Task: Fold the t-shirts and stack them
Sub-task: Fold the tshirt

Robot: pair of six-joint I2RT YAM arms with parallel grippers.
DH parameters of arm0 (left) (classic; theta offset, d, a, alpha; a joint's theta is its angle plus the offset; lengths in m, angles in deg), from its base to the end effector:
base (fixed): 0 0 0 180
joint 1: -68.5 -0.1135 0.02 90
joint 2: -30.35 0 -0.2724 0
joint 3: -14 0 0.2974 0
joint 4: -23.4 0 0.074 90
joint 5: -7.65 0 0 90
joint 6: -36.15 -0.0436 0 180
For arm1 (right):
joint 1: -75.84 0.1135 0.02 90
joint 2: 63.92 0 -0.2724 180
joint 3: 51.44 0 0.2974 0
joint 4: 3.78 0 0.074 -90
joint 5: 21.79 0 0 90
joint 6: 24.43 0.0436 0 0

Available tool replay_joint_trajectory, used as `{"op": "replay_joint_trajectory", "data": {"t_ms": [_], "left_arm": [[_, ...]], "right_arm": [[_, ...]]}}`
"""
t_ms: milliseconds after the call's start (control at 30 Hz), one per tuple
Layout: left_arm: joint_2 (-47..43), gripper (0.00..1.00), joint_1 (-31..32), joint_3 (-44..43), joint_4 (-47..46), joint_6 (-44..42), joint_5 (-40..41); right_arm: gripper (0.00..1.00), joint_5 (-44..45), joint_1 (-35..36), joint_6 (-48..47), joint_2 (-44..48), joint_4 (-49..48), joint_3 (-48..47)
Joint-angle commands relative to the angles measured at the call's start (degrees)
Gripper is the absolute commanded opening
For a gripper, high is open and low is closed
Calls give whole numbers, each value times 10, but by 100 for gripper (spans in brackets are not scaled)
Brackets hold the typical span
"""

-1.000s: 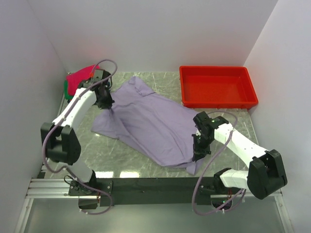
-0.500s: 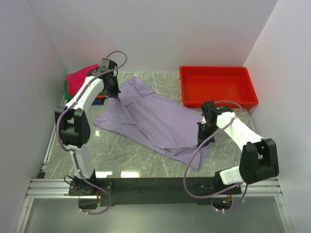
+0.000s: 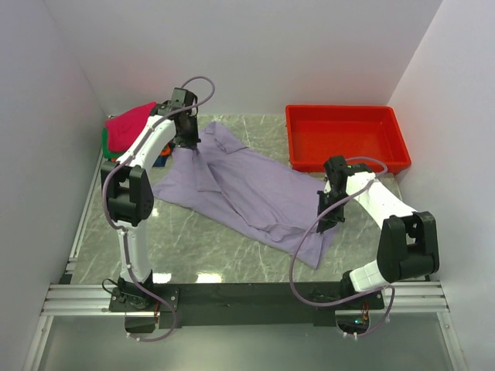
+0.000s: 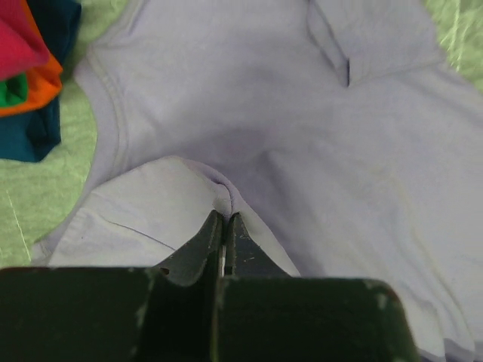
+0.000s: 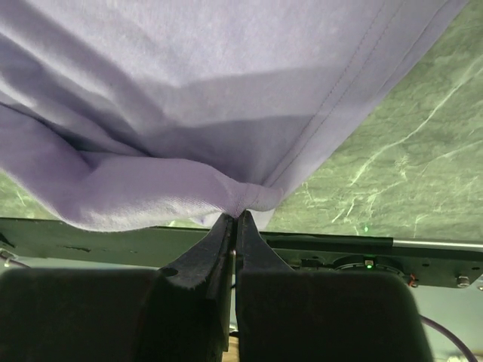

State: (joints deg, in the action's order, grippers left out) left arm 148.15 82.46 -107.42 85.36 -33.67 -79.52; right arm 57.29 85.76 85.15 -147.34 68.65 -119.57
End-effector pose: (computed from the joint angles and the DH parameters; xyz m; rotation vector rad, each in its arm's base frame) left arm 0.4911 -0.1199 0.2732 -0.1589 2.5902 -0.1547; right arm 0.2747 0.0564 0.1890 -0.2565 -3.1061 -0.3039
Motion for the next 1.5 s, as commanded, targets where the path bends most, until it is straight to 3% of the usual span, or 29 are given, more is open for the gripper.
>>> {"op": "replay_joint_trajectory", "data": {"t_ms": [0,267,333,367,400,467,500,633,700,867,933,967,1000,1067,1200,1467], "left_arm": [[11,1,-1,-45,-17,-4,8],[42,0,4,-64,-17,8,16],[50,11,4,-68,-12,9,19],[51,20,4,-68,-13,9,19],[51,36,4,-66,-15,9,18],[48,45,4,-62,-23,13,16],[44,55,5,-60,-28,14,16],[35,64,5,-62,-40,28,14],[32,75,6,-60,-37,35,18],[10,80,6,-12,-26,69,27],[-22,81,6,46,-37,89,29],[-35,82,6,68,-45,95,28],[-63,84,6,109,-58,100,29],[-102,87,5,162,-66,117,37],[-157,94,5,230,-77,143,39],[-218,99,5,322,-99,204,29]], "right_arm": [[0,9,-8,-12,-5,-1,-25],[0,12,-12,-17,-18,-2,-32],[0,18,-13,-18,-23,-3,-36],[0,19,-15,-19,-27,-3,-38],[0,19,-16,-20,-29,-4,-40],[0,23,-16,-19,-33,-6,-45],[0,26,-17,-19,-36,-7,-48],[0,28,-20,-18,-51,-6,-77],[0,31,-20,-20,-64,-4,-85],[0,46,-21,-23,-79,-5,-91],[1,51,-21,-23,-77,-3,-91],[6,51,-21,-23,-74,-2,-92],[24,50,-22,-22,-70,3,-93],[44,45,-21,-18,-52,8,-93],[61,29,-21,-7,0,32,-79],[64,-23,7,42,97,42,36]]}}
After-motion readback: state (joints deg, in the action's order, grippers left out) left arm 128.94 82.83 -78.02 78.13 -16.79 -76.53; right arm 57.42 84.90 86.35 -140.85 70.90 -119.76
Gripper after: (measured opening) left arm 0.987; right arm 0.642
